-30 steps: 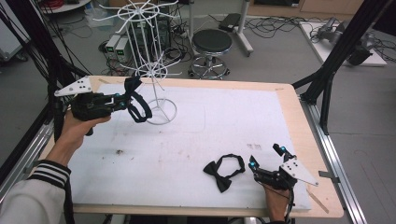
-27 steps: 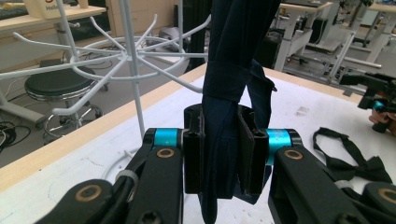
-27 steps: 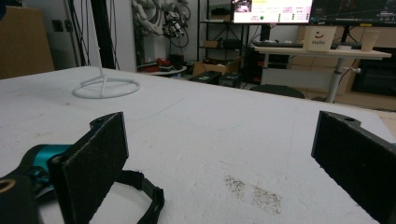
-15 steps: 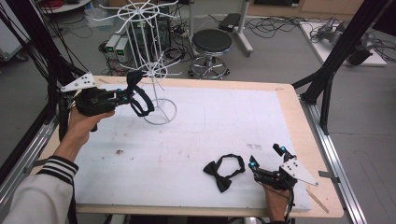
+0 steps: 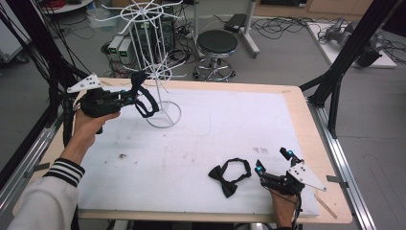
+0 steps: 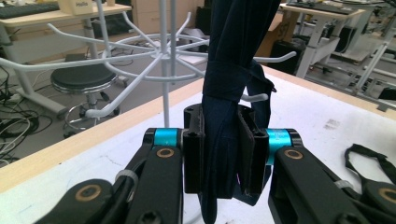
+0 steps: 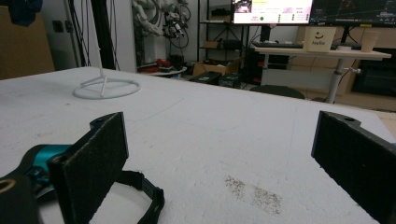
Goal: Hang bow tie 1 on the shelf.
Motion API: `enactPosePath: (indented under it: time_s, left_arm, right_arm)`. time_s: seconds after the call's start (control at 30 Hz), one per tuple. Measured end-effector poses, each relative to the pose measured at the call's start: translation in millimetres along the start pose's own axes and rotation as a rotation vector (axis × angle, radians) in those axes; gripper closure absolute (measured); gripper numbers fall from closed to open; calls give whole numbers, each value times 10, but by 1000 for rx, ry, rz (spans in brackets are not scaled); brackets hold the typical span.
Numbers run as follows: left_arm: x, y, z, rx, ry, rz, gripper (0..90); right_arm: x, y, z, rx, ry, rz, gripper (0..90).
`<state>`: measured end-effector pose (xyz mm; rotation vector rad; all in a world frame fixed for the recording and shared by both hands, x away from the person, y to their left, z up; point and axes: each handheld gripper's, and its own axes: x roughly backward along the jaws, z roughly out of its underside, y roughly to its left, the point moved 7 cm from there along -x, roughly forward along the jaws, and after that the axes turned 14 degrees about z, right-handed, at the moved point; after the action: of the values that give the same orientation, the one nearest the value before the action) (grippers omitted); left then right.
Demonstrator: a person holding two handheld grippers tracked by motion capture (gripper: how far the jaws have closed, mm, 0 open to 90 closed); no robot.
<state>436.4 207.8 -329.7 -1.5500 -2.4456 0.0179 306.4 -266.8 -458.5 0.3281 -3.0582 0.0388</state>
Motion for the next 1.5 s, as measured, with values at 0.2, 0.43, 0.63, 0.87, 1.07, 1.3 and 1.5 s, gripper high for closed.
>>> enactPosePath:
  time_s: [0.2, 0.43, 0.63, 0.87, 1.07, 1.3, 1.5]
  left_arm:
    - [-16, 51, 27, 8, -5, -27, 747]
    - [-56, 84, 94, 12, 2, -59, 747]
    - [-80, 103, 158, 21, 0, -76, 747]
    - [-84, 126, 206, 29, -3, -99, 744]
    - [-73, 144, 265, 37, 3, -114, 717]
    - [-75, 149, 326, 61, 35, -130, 455]
    - [-48, 135, 349, 62, 32, -135, 166]
  right_arm:
    - [3, 2, 0, -9, 1, 1, 30]
    - [3, 0, 0, -9, 1, 2, 30]
    - [5, 2, 0, -11, 0, -2, 30]
    - [3, 1, 0, -13, -1, 0, 30]
    - [5, 1, 0, -15, -1, 0, 30]
    - [3, -9, -2, -12, -5, 4, 30]
    - [4, -9, -4, -11, -9, 7, 30]
